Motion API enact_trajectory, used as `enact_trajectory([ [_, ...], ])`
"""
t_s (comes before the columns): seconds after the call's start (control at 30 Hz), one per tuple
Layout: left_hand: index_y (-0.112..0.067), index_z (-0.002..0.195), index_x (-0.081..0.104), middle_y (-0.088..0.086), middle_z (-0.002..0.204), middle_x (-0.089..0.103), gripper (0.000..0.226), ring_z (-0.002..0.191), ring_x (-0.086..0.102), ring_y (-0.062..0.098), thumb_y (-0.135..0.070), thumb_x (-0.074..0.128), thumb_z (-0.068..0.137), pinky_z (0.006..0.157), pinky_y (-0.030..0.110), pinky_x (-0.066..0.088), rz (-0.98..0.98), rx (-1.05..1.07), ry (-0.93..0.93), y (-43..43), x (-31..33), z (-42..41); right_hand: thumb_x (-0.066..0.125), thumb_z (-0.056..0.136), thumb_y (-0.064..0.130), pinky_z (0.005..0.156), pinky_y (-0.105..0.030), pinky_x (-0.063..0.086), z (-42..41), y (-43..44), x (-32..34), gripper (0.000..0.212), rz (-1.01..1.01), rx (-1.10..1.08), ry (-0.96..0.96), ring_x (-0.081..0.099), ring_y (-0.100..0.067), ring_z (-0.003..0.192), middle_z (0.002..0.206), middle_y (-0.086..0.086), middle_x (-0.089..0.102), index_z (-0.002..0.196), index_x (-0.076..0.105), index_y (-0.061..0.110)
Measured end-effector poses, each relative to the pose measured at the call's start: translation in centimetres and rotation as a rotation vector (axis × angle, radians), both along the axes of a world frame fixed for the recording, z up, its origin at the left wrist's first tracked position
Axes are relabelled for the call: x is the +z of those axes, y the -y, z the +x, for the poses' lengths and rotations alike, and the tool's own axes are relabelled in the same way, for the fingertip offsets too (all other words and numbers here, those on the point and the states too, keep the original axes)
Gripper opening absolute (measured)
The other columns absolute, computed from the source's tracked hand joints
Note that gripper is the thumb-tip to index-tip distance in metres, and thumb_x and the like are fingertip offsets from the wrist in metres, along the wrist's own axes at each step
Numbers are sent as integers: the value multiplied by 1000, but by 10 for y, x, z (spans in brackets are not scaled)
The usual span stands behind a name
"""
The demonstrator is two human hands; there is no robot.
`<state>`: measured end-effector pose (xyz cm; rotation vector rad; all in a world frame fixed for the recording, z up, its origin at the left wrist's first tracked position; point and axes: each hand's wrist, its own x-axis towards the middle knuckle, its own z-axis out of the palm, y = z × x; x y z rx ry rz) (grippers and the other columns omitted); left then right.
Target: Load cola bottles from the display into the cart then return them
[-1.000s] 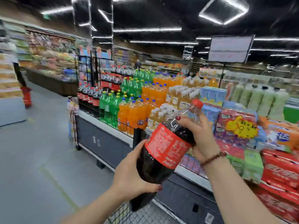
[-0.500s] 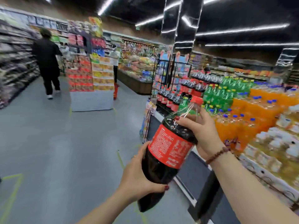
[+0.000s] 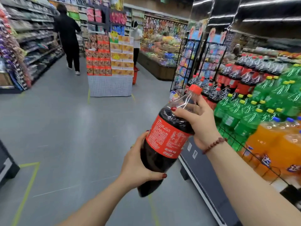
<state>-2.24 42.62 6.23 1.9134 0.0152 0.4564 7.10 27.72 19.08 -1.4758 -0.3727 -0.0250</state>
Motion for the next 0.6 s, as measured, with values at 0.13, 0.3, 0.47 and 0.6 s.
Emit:
enact_trajectory([
  [0.13, -62, 129, 28, -35, 119, 54, 115, 114, 56, 1, -38, 89, 35, 96, 37, 52, -17, 23, -18, -9, -3, 94, 85, 58, 6, 80, -43, 57, 100, -15, -7, 66, -3, 40, -7, 70, -26, 92, 102, -6, 73, 117, 58, 18],
  [0.3, -54, 134, 30, -34, 121, 54, 115, 114, 56, -1, -37, 89, 37, 97, 37, 52, -32, 28, -45, -29, 3, 209, 85, 60, 5, 74, -36, 56, 218, -36, -3, 60, -9, 49, -19, 71, -19, 87, 94, 0, 73, 112, 59, 22],
  [0.47, -51, 135, 31, -27, 122, 57, 114, 114, 57, 3, -34, 89, 39, 96, 39, 52, -27, 29, -42, -66, 5, 315, 81, 66, 2, 64, -23, 54, 323, -73, 0, 64, 8, 63, -22, 70, -8, 76, 87, 9, 70, 124, 56, 15],
  [0.6, -51, 134, 30, -31, 120, 55, 113, 113, 56, 0, -33, 89, 40, 96, 36, 52, -38, 22, -43, -103, -5, 400, 84, 65, 6, 70, -27, 54, 407, -108, -11, 65, -5, 45, -13, 69, -16, 91, 99, 4, 70, 122, 57, 18],
])
